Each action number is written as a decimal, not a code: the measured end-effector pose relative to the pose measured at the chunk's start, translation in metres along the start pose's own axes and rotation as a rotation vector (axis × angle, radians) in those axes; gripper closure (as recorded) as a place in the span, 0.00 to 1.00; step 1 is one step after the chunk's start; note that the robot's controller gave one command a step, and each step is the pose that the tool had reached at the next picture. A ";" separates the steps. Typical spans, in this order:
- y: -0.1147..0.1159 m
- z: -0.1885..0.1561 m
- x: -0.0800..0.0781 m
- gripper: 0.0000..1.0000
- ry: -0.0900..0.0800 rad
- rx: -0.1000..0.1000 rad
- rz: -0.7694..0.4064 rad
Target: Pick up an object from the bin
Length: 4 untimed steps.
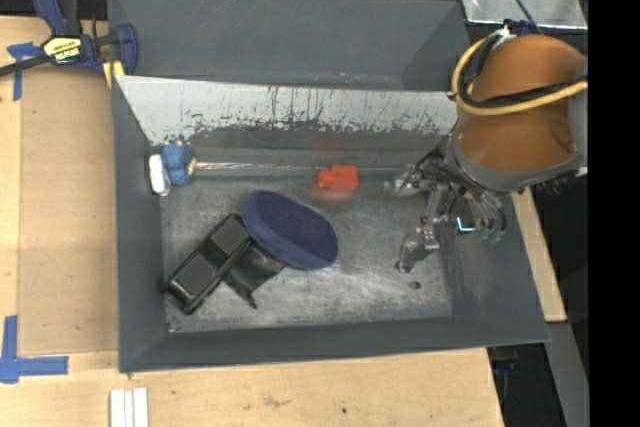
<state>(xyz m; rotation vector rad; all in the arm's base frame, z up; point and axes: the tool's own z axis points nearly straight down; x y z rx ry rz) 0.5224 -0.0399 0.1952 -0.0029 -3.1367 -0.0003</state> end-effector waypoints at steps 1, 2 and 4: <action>0.087 0.094 -0.037 0.00 0.000 -0.002 0.194; 0.108 0.121 -0.063 0.00 -0.007 0.004 0.212; 0.094 -0.008 -0.057 1.00 -0.015 -0.002 0.217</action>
Offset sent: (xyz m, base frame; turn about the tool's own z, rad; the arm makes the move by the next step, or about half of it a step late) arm 0.0379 0.0837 -0.0913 0.1996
